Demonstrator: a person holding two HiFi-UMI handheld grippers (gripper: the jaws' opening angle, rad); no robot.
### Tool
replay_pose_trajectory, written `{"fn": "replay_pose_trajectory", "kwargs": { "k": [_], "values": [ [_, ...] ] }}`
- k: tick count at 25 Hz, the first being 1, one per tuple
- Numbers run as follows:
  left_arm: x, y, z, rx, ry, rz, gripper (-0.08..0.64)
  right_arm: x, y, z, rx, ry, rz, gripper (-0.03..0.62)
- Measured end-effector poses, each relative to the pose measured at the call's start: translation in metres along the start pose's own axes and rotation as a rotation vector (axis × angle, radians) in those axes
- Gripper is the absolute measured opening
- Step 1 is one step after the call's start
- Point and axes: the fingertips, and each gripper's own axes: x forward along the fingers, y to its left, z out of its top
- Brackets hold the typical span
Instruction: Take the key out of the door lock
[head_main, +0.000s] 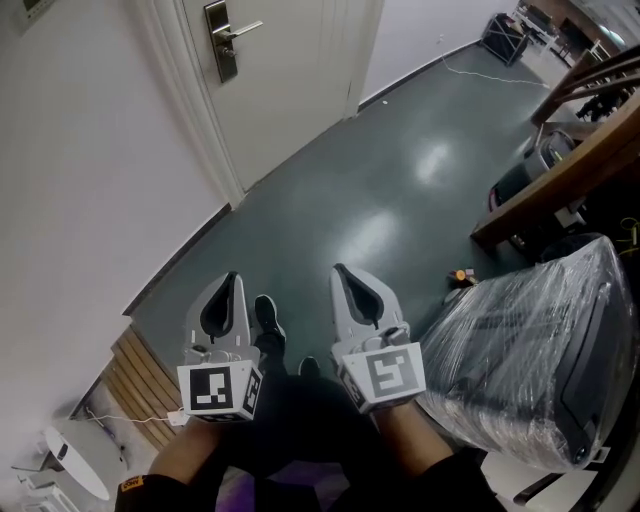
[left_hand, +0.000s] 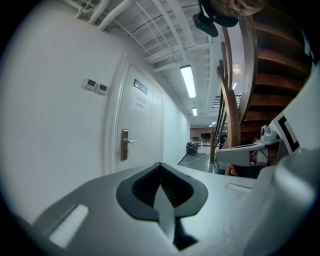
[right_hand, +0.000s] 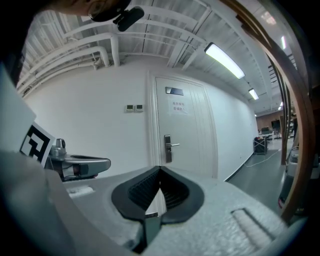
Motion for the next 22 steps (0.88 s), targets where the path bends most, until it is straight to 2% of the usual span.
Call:
{"fn": "replay_pose_trajectory", "kwargs": {
  "k": [5,13,22],
  "values": [
    [0.054,0.031,0.002,-0.03,-0.009,-0.017,0.018,0.056,-0.002,0.003,-0.026,0.006,0.012,-0.009],
    [0.149,0.121,0.021,-0.084,-0.033,0.019,0.018,0.183,-0.005,0.035,-0.074,0.035,0.023,-0.009],
    [0.218,0.198,0.048,-0.039,-0.051,0.035,0.018,0.296,0.005,0.052,-0.053,0.032,0.045,-0.009]
  ]
}}
